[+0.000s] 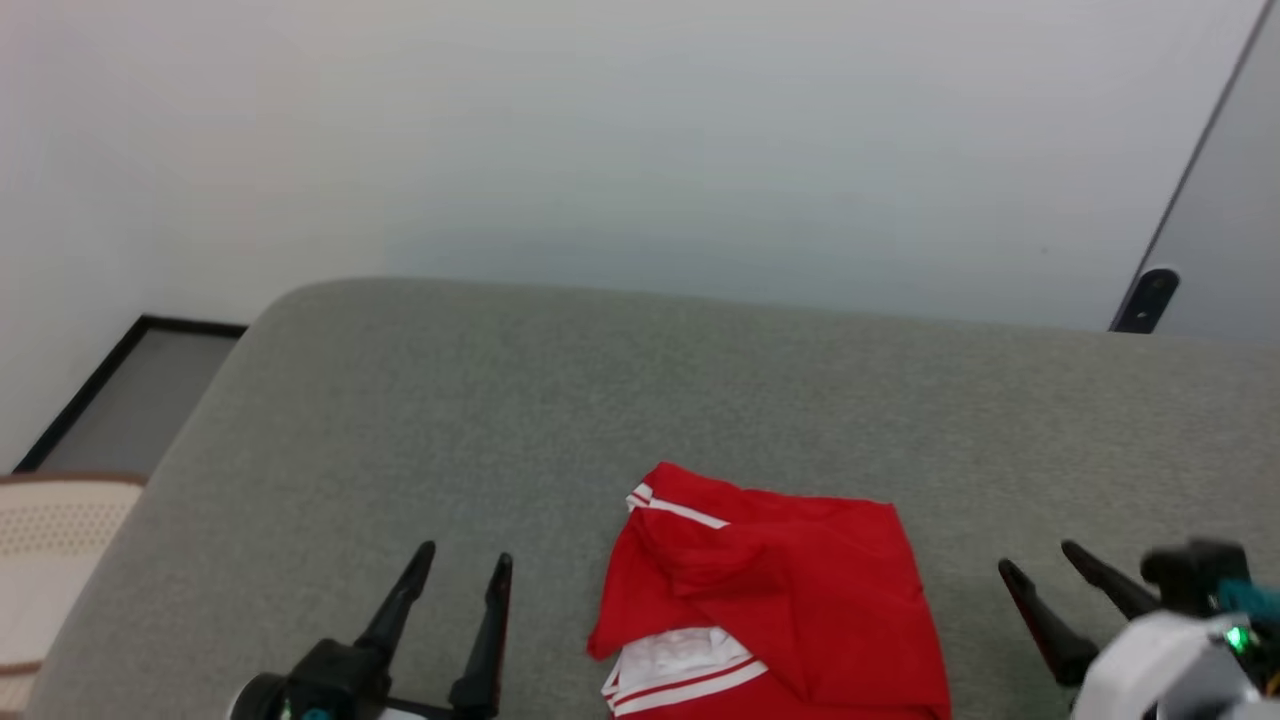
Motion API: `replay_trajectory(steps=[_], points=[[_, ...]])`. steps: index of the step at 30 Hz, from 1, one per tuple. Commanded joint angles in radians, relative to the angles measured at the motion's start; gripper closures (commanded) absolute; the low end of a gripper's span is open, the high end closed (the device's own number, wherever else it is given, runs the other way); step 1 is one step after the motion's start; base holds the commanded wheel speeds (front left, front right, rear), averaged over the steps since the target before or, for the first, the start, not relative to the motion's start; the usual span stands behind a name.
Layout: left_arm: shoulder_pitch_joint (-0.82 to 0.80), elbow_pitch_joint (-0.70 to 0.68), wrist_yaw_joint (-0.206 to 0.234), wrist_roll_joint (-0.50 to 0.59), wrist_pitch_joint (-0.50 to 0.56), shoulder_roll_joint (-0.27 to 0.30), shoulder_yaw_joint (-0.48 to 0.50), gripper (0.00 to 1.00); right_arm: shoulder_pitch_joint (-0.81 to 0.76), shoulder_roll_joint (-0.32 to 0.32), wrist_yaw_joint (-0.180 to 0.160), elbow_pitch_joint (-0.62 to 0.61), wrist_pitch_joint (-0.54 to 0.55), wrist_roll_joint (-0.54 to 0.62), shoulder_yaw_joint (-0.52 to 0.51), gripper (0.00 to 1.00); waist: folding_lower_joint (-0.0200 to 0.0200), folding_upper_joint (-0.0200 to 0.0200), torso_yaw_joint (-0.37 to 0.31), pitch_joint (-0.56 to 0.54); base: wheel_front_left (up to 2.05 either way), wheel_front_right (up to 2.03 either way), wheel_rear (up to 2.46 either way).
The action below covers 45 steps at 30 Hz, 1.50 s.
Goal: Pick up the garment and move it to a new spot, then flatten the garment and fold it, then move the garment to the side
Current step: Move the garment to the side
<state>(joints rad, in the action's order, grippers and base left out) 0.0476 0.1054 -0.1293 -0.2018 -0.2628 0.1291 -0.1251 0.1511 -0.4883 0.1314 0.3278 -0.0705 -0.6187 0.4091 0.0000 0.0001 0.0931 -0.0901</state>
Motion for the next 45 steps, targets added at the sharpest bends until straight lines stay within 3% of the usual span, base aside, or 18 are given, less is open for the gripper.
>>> replay_trajectory(steps=[1,15,32,33,34,45], points=[[-0.013,0.001,-0.002,-0.010,-0.001,-0.001,-0.013,0.00,0.047,-0.019,-0.002,0.015,0.046,-0.033,0.038,0.00,0.0000,-0.0001,0.030,0.029,0.00,0.00,0.00],[-0.064,0.022,-0.002,-0.038,-0.001,-0.019,-0.103,0.00,0.262,-0.087,-0.002,0.134,0.424,-0.212,0.230,0.00,0.0000,-0.0001,0.161,0.109,0.00,0.00,0.00],[-0.103,0.037,-0.002,-0.061,-0.001,-0.047,-0.134,0.00,0.355,0.013,-0.002,0.336,0.753,-0.232,0.290,0.00,0.0000,-0.0001,0.238,0.148,0.00,0.00,0.00],[-0.103,0.038,-0.002,-0.062,-0.001,-0.047,-0.134,0.00,0.357,0.016,-0.002,0.340,0.751,-0.224,0.290,0.59,0.0000,-0.0001,0.240,0.146,0.00,0.00,0.00],[-0.104,0.037,-0.002,-0.062,-0.001,-0.047,-0.133,0.00,0.363,0.018,-0.002,0.343,0.739,-0.216,0.283,1.00,0.0000,-0.0001,0.242,0.145,0.00,0.00,0.00],[-0.088,0.040,-0.002,-0.060,-0.001,-0.034,-0.119,0.00,0.387,0.020,-0.002,0.340,0.721,-0.217,0.257,1.00,0.0000,-0.0001,0.247,0.113,0.00,0.00,0.00]])
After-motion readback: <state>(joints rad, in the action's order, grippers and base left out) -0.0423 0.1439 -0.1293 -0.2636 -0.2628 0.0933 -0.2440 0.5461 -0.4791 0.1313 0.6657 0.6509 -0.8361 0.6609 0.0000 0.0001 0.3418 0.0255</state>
